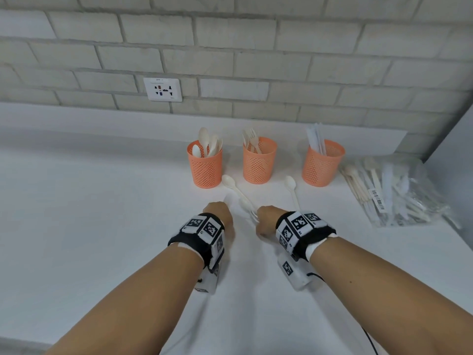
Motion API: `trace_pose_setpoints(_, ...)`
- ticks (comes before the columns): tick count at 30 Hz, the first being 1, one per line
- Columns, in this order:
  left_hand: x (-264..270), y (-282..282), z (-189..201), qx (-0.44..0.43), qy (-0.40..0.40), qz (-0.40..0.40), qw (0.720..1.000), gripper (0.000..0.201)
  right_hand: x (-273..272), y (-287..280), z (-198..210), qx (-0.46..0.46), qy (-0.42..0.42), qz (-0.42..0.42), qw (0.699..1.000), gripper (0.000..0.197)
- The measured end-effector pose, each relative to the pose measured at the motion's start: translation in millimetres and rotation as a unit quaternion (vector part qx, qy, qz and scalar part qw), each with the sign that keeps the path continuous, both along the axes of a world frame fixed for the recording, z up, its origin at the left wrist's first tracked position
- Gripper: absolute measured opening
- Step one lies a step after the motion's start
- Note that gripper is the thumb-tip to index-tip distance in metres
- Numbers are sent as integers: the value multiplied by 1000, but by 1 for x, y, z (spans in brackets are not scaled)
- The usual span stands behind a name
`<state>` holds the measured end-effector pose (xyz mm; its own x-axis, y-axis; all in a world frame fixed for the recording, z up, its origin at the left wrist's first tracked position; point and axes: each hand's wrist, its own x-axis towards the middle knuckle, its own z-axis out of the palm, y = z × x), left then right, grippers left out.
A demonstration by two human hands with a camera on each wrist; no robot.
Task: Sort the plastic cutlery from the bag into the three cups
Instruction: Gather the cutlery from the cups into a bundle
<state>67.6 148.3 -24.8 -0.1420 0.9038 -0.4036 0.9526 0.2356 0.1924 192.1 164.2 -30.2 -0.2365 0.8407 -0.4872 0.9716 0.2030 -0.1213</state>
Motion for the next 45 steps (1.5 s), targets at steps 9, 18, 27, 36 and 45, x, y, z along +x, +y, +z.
trace_pose_setpoints(9, -10, -18, 1, 117, -268, 100, 951, 58, 13, -9, -7, 28, 19, 1, 999, 32)
trace_pose_setpoints(18, -8, -20, 9, 165, -366, 115, 909, 7, 14, -19, -17, 57, -14, -9, 998, 32)
trace_pose_setpoints(27, -9, -19, 4, 204, -406, 138, 880, 24, 17, -19, -1, 38, 98, 13, 994, 13)
trace_pose_setpoints(36, 11, -17, 11, 204, -615, 136, 749, 48, -24, -18, 41, 99, 424, -44, 899, 17)
trace_pose_setpoints(45, -8, 0, 23, 227, -653, 222, 687, 28, -25, -14, 39, 86, 387, 65, 916, 40)
